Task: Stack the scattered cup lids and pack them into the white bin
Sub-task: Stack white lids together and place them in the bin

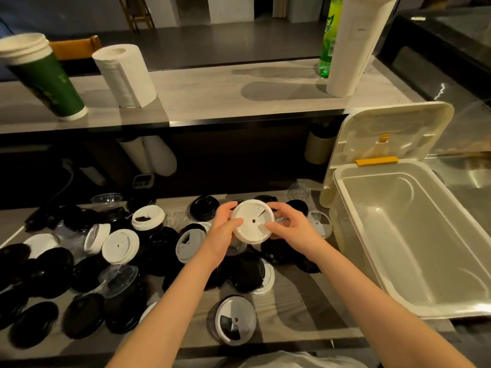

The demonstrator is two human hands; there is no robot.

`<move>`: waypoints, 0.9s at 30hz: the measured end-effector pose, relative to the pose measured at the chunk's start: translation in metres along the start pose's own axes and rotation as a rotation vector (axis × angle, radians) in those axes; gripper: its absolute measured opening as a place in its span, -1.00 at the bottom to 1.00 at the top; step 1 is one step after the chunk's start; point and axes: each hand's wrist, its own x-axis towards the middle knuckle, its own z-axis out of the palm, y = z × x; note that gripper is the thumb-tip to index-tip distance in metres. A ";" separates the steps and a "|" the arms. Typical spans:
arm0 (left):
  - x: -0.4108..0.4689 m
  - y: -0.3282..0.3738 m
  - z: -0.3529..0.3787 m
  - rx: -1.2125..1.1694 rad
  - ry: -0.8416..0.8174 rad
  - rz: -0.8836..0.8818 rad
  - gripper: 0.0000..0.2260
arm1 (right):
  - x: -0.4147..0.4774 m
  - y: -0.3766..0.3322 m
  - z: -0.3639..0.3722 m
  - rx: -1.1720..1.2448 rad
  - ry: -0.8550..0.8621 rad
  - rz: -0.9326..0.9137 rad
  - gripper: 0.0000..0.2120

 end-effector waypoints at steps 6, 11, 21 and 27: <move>0.017 0.000 -0.058 0.129 0.122 -0.025 -0.80 | 0.040 -0.016 0.038 -0.255 0.001 -0.076 -0.61; 0.022 -0.003 -0.105 0.167 0.324 -0.008 -0.78 | 0.060 -0.004 0.064 -0.747 -0.141 -0.051 -0.44; 0.016 -0.008 -0.131 0.087 0.423 -0.006 -0.75 | 0.064 0.019 0.090 -0.946 -0.296 0.058 -0.24; 0.020 0.003 -0.103 0.025 0.399 0.062 -0.79 | 0.049 0.001 0.067 -0.625 -0.053 -0.069 -0.33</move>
